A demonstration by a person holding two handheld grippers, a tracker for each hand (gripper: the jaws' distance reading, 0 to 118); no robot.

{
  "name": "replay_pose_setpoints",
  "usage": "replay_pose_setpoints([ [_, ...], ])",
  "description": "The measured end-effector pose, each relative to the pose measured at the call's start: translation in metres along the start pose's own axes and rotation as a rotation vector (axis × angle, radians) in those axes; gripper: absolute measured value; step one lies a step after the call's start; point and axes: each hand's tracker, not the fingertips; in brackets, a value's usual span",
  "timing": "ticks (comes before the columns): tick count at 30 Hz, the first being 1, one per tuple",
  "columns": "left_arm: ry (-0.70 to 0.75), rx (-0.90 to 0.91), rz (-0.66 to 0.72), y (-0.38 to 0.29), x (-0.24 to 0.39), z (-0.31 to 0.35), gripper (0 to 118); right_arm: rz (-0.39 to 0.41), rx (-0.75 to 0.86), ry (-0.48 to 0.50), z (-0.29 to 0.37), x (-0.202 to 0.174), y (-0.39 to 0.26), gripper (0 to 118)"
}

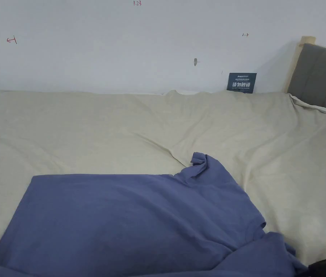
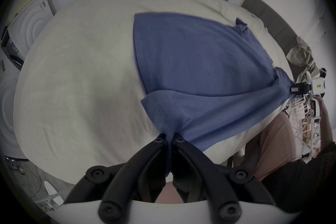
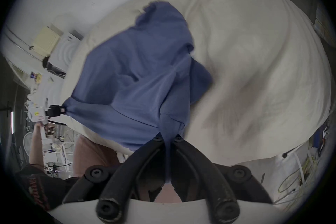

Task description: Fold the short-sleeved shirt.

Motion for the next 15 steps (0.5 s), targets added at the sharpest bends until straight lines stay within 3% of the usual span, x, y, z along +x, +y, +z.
replay_pose_setpoints([
  [2,0.005,-0.010,0.009,-0.004,-0.001,-0.016,4,-0.015,-0.016,-0.011,-0.019,0.008,0.000,7],
  [3,0.019,-0.015,0.018,-0.006,-0.002,-0.021,4,-0.017,-0.011,-0.017,-0.023,0.008,-0.001,16],
  [5,0.024,-0.003,0.035,-0.009,-0.003,-0.023,14,-0.010,0.022,-0.052,-0.020,0.003,-0.006,78],
  [6,0.031,0.017,0.043,-0.011,-0.004,-0.018,34,0.026,0.068,-0.119,-0.009,-0.006,-0.010,101],
  [7,0.042,0.049,0.043,-0.012,-0.004,-0.013,80,0.065,0.097,-0.177,-0.002,-0.011,-0.012,106],
  [8,0.069,0.090,0.035,-0.014,-0.003,-0.004,112,0.092,0.152,-0.236,0.009,-0.015,-0.015,106],
  [9,0.066,0.140,0.039,-0.015,-0.003,0.004,118,0.096,0.251,-0.270,0.023,-0.019,-0.016,106],
  [11,0.073,0.295,0.054,-0.015,-0.001,0.031,117,0.098,0.350,-0.293,0.049,-0.030,-0.018,106],
  [15,0.006,0.361,0.128,-0.017,0.023,0.054,115,0.050,0.561,-0.144,0.078,-0.062,-0.024,106],
])
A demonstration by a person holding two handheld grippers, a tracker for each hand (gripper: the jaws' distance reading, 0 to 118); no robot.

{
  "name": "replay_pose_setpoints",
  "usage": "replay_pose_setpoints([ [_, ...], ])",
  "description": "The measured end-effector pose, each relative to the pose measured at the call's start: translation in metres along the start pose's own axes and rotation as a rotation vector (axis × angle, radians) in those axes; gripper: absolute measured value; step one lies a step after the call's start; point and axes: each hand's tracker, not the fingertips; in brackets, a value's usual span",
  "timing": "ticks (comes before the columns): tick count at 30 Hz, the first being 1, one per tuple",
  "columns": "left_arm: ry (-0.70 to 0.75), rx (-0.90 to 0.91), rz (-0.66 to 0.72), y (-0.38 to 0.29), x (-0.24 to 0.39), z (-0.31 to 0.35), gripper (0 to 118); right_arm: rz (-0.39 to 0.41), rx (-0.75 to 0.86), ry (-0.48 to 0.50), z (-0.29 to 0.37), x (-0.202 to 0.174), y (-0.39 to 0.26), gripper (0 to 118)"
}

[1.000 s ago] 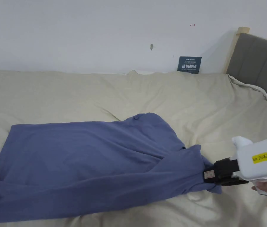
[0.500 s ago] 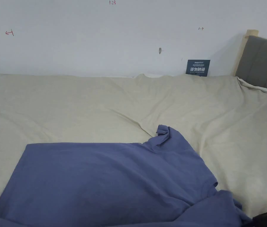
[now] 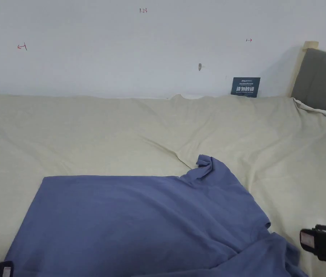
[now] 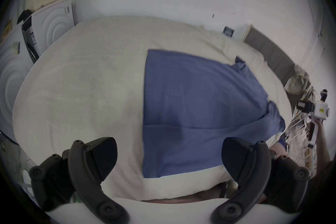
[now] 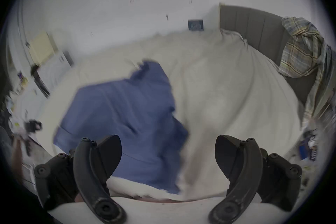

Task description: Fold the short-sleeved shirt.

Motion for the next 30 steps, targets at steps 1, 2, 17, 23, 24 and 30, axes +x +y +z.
replay_pose_setpoints([
  [1,-0.009,0.009,0.005,-0.006,0.001,-0.002,115,-0.024,0.044,0.070,0.002,-0.007,0.000,105],
  [2,-0.022,0.003,0.008,-0.008,0.006,-0.001,114,-0.041,0.084,0.172,0.006,-0.017,-0.001,101],
  [17,-0.006,0.039,-0.001,0.154,0.008,-0.089,0,0.126,0.246,0.278,-0.059,-0.074,0.051,0],
  [23,0.055,-0.216,-0.021,0.230,-0.028,-0.210,37,0.093,0.117,0.288,-0.100,-0.088,0.054,0],
  [24,0.046,-0.207,-0.032,0.234,-0.030,-0.221,50,0.092,0.100,0.290,-0.105,-0.088,0.054,0],
  [30,0.109,-0.232,-0.069,0.228,-0.038,-0.284,114,0.124,0.023,0.284,-0.133,-0.063,0.049,0],
])
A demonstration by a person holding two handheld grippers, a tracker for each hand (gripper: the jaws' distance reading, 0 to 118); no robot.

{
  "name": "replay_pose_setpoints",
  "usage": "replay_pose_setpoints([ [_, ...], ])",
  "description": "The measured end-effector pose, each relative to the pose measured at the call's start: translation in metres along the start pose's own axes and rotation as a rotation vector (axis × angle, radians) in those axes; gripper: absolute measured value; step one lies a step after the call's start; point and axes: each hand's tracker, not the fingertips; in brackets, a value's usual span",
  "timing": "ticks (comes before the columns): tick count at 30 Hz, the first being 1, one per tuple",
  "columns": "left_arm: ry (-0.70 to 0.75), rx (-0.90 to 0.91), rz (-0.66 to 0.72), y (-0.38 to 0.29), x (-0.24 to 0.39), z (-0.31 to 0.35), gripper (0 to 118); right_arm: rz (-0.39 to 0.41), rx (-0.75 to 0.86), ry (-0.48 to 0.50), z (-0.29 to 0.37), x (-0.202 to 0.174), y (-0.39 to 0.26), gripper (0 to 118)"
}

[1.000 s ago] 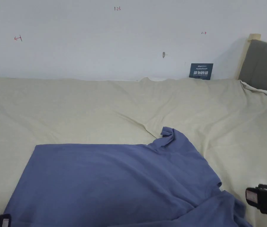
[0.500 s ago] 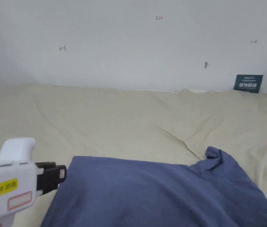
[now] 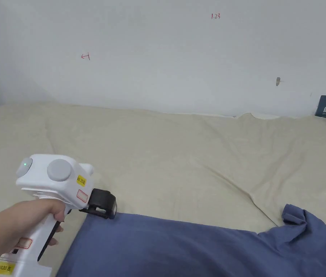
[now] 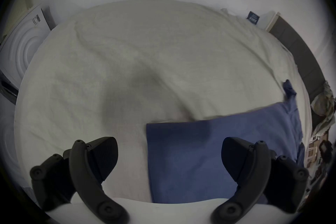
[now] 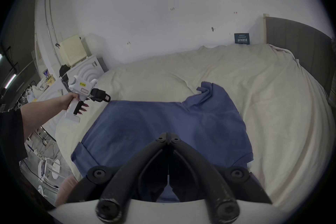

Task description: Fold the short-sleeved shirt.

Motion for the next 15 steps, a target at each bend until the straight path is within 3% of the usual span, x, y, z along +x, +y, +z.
replay_pose_setpoints([
  [4,-0.005,-0.073,0.026,-0.002,-0.007,-0.024,112,0.011,-0.035,0.000,-0.015,0.005,-0.006,0],
  [8,0.020,-0.046,-0.112,-0.003,0.005,-0.029,91,0.016,-0.049,0.003,-0.026,-0.010,-0.009,0],
  [10,0.100,-0.053,-0.147,-0.005,0.011,-0.031,75,0.009,-0.055,0.010,-0.029,-0.008,-0.010,0],
  [11,0.064,-0.046,-0.119,-0.002,0.007,-0.025,65,0.008,-0.057,0.012,-0.031,-0.008,-0.010,0],
  [12,0.036,-0.045,-0.105,-0.003,0.007,-0.021,41,0.009,-0.049,0.008,-0.031,-0.007,-0.009,0],
  [13,0.021,-0.024,-0.111,-0.004,0.007,-0.018,1,0.015,-0.030,0.000,-0.032,-0.009,-0.007,0],
  [15,-0.053,-0.007,-0.084,-0.005,0.008,-0.008,1,0.032,-0.001,-0.002,-0.036,-0.004,0.006,0],
])
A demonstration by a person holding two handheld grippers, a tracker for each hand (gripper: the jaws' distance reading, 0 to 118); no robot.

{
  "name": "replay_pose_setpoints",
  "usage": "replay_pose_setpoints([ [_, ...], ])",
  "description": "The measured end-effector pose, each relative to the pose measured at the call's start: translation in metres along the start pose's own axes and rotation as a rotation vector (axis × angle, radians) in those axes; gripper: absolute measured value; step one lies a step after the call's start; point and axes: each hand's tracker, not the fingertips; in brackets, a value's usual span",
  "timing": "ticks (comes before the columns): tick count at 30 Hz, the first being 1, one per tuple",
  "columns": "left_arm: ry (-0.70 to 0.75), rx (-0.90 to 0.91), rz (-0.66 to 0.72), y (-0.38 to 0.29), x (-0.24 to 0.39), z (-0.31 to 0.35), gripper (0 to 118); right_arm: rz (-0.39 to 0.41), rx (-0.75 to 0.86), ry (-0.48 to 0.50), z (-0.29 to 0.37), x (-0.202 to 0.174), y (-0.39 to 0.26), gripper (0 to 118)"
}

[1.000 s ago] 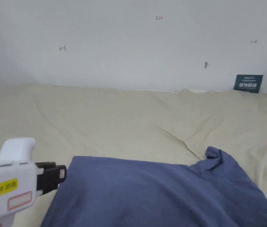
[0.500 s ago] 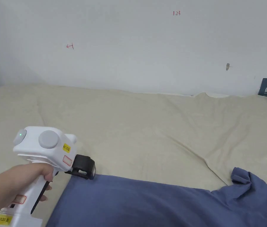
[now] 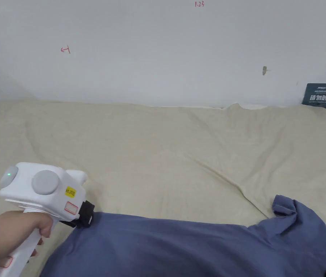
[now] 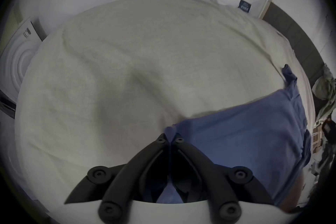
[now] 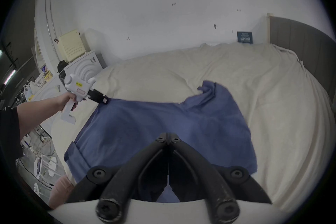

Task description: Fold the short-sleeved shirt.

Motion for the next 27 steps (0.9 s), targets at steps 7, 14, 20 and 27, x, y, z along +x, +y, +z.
replay_pose_setpoints([
  [7,0.034,-0.007,0.007,-0.005,0.003,0.009,1,-0.093,-0.125,-0.109,-0.080,0.060,0.088,18],
  [14,0.079,-0.008,0.013,-0.008,0.007,0.015,1,-0.176,-0.443,-0.341,-0.192,0.151,0.112,105],
  [20,0.106,-0.049,0.040,-0.013,0.013,0.009,1,-0.127,-0.474,-0.316,-0.204,0.135,0.102,2],
  [27,0.112,-0.015,0.027,-0.016,0.014,0.024,1,-0.184,-0.328,-0.297,-0.164,0.125,0.120,0],
])
